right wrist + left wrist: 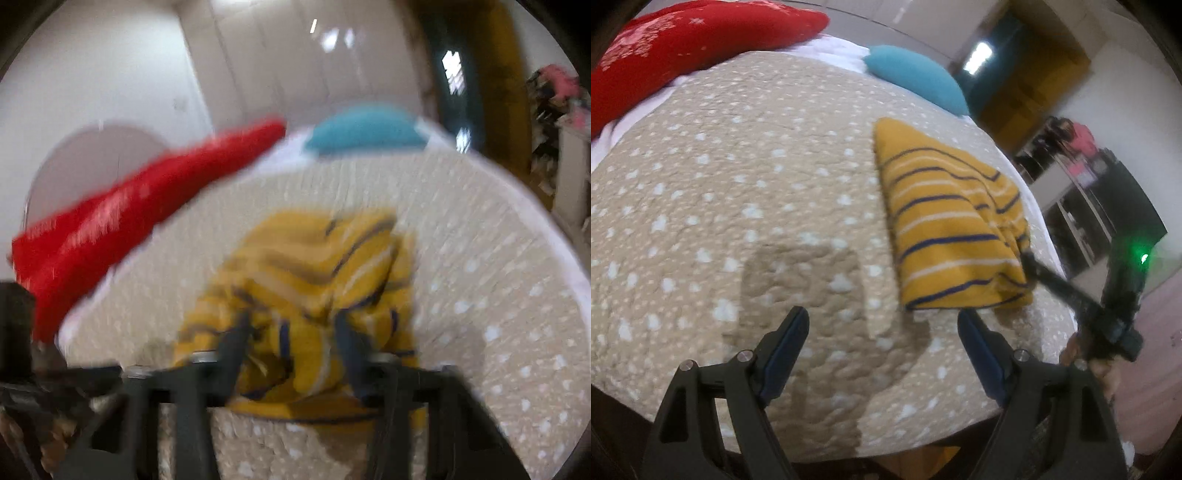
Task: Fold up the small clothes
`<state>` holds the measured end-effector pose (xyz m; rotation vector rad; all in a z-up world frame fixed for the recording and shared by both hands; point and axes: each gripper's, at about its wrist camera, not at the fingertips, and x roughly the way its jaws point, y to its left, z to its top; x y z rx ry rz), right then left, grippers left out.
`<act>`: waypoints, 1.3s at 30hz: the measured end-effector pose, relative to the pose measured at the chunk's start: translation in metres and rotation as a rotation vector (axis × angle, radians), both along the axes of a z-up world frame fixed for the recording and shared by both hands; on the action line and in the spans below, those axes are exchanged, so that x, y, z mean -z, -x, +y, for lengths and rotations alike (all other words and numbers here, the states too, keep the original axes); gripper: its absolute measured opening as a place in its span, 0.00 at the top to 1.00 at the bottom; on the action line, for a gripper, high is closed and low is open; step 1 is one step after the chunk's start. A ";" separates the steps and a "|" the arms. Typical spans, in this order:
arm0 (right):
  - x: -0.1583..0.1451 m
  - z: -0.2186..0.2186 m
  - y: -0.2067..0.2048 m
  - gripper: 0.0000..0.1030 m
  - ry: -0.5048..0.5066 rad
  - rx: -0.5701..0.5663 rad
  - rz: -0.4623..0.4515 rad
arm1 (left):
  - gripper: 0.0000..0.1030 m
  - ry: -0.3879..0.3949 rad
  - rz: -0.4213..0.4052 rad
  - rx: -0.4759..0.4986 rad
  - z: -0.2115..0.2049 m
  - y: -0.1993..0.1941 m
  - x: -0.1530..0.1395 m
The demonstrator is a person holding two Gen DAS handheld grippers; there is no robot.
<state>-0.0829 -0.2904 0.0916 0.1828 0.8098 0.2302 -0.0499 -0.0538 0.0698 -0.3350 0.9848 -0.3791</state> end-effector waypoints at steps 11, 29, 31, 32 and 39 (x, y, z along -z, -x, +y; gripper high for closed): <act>0.023 -0.079 0.049 0.87 -0.193 0.209 0.070 | 0.21 0.018 0.022 -0.031 0.020 0.003 0.013; -0.012 -0.089 -0.030 0.92 -0.338 0.152 0.028 | 0.21 -0.025 0.044 -0.005 0.006 -0.002 0.018; -0.011 -0.101 -0.032 0.92 -0.273 0.226 0.038 | 0.21 -0.017 0.048 -0.004 0.006 -0.004 0.020; -0.006 -0.103 -0.034 0.92 -0.222 0.259 0.057 | 0.21 -0.017 0.051 0.000 0.005 -0.005 0.021; 0.000 -0.104 -0.023 0.79 -0.077 0.307 0.075 | 0.21 -0.048 0.040 0.021 0.000 -0.002 0.019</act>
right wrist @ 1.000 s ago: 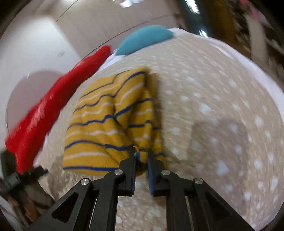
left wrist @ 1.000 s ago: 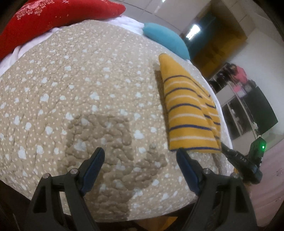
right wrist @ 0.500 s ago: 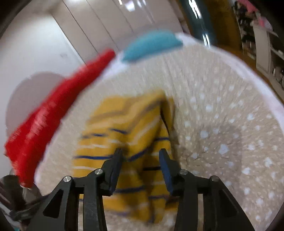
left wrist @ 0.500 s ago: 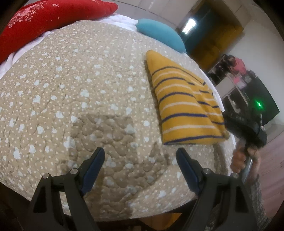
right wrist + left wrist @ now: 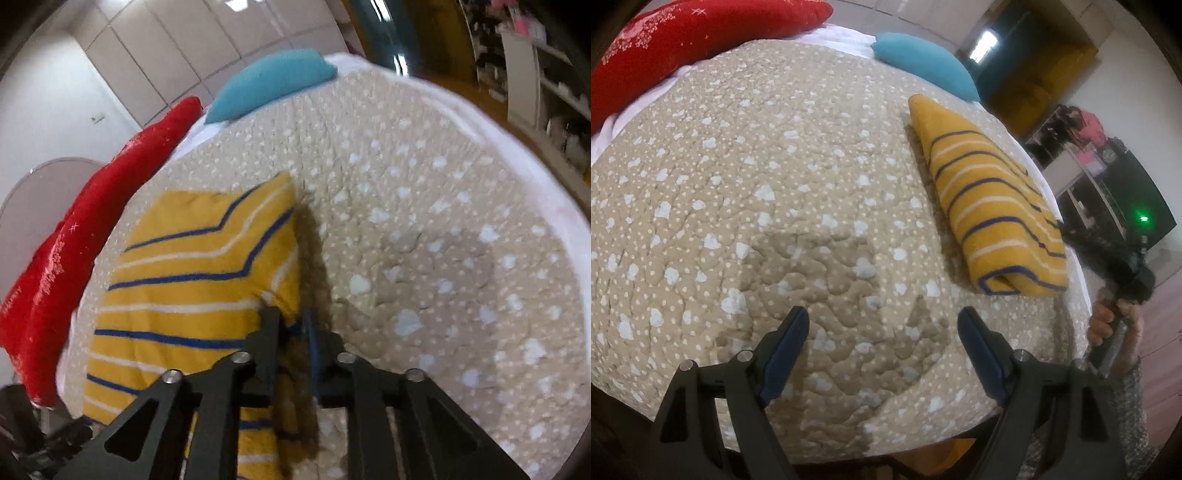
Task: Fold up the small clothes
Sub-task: 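Grasp the end of the folded sweater with the right gripper, then fold the held end over the sweater with the right gripper and release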
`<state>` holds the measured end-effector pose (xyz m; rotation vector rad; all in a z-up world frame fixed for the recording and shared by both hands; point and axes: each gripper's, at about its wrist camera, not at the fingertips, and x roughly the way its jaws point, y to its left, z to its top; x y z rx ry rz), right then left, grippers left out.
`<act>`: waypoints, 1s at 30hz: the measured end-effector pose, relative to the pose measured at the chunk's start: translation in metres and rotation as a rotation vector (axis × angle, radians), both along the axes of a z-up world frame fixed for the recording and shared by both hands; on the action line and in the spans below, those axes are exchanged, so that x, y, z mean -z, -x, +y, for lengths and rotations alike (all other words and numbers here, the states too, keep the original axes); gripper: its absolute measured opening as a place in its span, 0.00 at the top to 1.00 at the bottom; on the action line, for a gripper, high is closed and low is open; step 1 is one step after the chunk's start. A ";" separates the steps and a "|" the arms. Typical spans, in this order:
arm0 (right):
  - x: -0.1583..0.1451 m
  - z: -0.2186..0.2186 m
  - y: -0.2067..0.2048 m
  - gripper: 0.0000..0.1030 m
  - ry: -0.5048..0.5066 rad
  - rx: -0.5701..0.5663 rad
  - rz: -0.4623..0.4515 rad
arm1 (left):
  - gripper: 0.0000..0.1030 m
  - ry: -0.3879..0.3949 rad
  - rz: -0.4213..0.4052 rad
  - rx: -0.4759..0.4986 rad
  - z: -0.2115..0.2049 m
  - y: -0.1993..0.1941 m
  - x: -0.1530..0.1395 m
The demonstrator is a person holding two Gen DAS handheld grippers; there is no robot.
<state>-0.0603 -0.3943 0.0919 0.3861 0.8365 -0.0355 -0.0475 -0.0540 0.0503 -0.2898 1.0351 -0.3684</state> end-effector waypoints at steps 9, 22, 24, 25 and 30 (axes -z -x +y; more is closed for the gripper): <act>-0.036 0.026 0.003 0.79 -0.049 -0.089 -0.126 | 0.21 -0.015 -0.017 0.003 -0.007 0.010 -0.005; -0.015 0.049 -0.003 0.72 0.095 -0.047 -0.062 | 0.19 -0.149 -0.088 -0.048 -0.001 0.032 -0.010; -0.027 0.064 -0.008 0.72 0.136 -0.071 -0.090 | 0.19 -0.168 -0.087 -0.039 -0.004 0.032 -0.006; -0.030 0.071 -0.015 0.72 0.155 -0.082 -0.103 | 0.19 -0.175 -0.088 -0.034 -0.007 0.033 -0.006; -0.012 0.097 -0.058 0.65 0.114 -0.160 -0.041 | 0.19 -0.183 -0.094 -0.016 -0.013 0.037 -0.008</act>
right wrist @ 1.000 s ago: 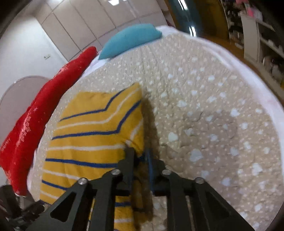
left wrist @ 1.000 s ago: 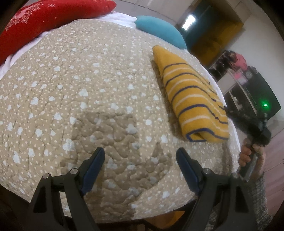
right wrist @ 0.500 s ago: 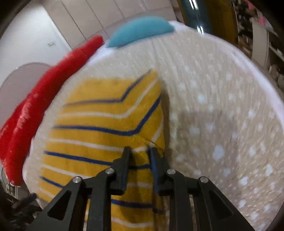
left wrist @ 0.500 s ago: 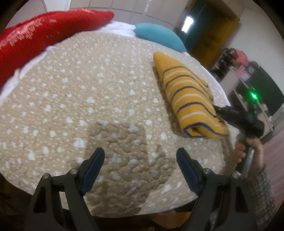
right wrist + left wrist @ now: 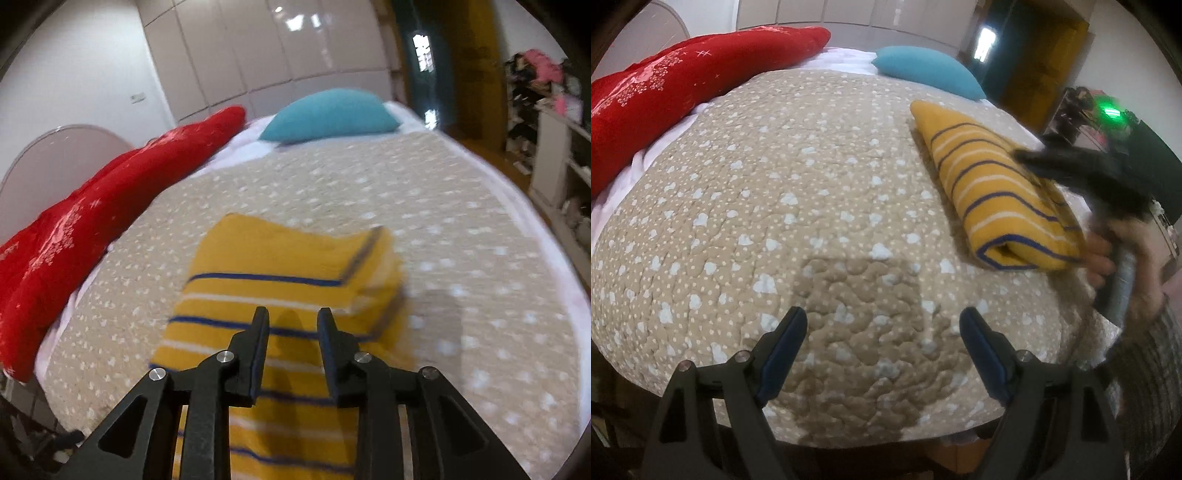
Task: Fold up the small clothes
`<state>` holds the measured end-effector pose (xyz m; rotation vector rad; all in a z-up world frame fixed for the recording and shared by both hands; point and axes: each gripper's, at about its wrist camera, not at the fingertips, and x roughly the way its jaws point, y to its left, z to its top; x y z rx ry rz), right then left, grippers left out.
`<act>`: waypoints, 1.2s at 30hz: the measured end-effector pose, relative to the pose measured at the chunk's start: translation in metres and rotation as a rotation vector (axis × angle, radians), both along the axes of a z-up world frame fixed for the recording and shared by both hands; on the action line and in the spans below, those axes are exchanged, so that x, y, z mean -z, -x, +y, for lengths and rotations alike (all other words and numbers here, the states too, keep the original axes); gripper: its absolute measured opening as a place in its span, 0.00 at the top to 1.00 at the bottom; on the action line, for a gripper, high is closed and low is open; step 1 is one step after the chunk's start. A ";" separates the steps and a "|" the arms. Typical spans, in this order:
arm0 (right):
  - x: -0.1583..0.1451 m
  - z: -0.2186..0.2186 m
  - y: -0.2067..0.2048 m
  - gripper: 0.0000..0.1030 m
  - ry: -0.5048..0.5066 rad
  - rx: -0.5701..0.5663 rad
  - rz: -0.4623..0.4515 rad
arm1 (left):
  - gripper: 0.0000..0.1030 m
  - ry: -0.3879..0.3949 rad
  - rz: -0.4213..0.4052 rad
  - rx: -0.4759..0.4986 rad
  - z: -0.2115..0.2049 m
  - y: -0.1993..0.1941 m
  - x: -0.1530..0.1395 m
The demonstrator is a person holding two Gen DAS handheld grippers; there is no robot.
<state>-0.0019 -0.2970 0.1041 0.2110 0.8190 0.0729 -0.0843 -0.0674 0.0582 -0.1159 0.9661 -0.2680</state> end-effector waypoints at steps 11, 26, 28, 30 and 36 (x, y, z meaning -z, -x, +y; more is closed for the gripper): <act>-0.001 0.044 0.025 0.63 0.082 -0.059 -0.100 | 0.19 0.009 0.020 -0.024 0.007 0.003 0.009; 0.046 0.059 0.139 0.57 0.213 -0.116 -0.104 | 0.19 -0.015 0.006 -0.028 0.006 0.009 0.007; 0.043 0.050 0.151 0.57 0.212 -0.085 -0.109 | 0.19 -0.019 0.001 -0.025 0.004 0.010 0.006; 0.040 0.035 0.162 0.53 0.193 -0.025 -0.113 | 0.19 -0.028 -0.010 -0.023 0.001 0.012 0.006; 0.044 -0.005 0.178 0.43 0.127 0.143 -0.100 | 0.18 -0.088 -0.009 -0.009 -0.014 0.010 0.012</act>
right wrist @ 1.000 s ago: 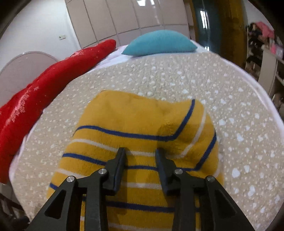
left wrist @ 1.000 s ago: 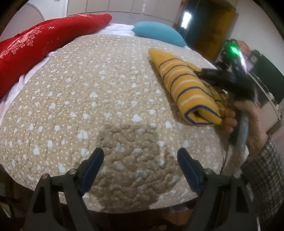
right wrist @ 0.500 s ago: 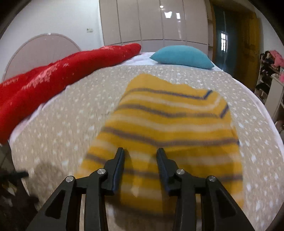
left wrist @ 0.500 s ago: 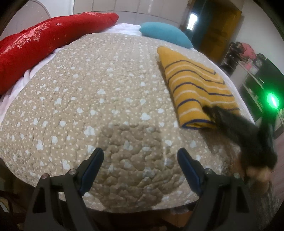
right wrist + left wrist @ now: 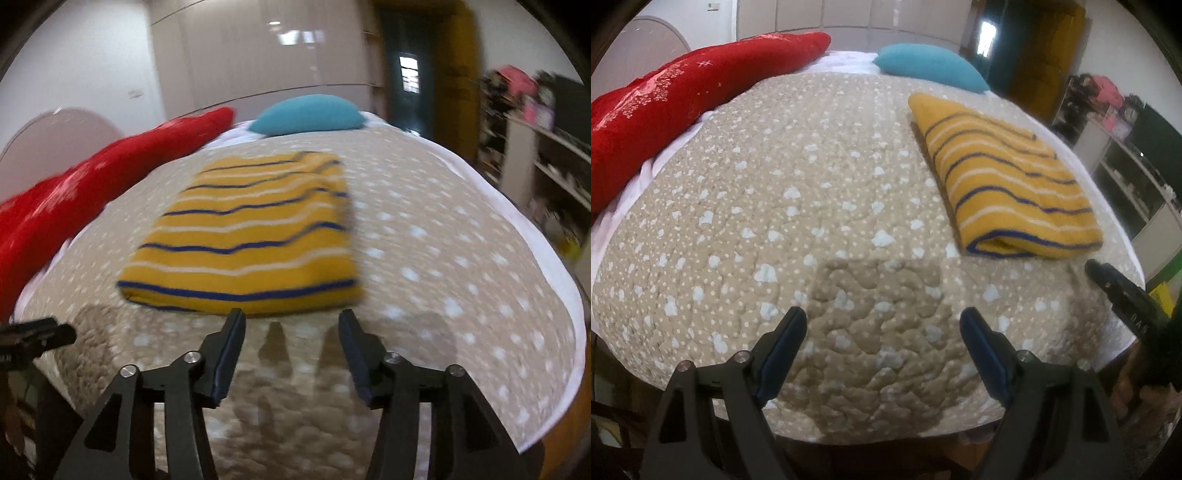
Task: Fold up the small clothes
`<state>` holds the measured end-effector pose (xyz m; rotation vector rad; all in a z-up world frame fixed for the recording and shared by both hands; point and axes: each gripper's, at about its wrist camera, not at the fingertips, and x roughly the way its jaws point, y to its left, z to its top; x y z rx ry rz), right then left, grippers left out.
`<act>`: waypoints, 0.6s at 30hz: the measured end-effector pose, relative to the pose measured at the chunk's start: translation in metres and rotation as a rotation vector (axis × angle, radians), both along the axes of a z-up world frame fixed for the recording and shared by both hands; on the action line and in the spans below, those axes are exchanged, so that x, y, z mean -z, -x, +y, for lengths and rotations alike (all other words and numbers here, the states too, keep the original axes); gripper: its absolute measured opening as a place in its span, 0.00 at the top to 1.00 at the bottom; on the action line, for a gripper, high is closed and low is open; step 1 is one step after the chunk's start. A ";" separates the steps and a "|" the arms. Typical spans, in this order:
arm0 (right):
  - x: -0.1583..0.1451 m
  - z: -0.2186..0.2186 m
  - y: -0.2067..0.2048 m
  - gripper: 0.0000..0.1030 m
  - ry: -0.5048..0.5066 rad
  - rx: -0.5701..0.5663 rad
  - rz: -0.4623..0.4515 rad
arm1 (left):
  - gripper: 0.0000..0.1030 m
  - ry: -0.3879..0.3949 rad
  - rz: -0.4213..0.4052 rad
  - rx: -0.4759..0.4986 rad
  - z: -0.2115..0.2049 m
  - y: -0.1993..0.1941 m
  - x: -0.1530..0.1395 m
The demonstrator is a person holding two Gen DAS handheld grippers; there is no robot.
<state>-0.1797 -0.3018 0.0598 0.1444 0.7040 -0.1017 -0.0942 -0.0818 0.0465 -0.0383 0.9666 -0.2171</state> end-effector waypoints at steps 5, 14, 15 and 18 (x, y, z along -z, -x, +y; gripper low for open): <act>0.016 -0.013 -0.004 0.42 -0.023 0.063 0.069 | 0.15 -0.043 0.036 0.011 -0.010 -0.004 0.021; 0.027 0.010 -0.005 0.24 0.093 0.083 0.049 | 0.00 -0.137 0.018 0.040 -0.030 -0.001 0.030; 0.027 0.010 -0.004 0.24 0.088 0.087 0.047 | 0.00 -0.151 0.014 0.037 -0.033 0.000 0.032; 0.029 0.011 -0.005 0.22 0.097 0.093 0.040 | 0.00 -0.168 0.007 0.028 -0.033 0.002 0.033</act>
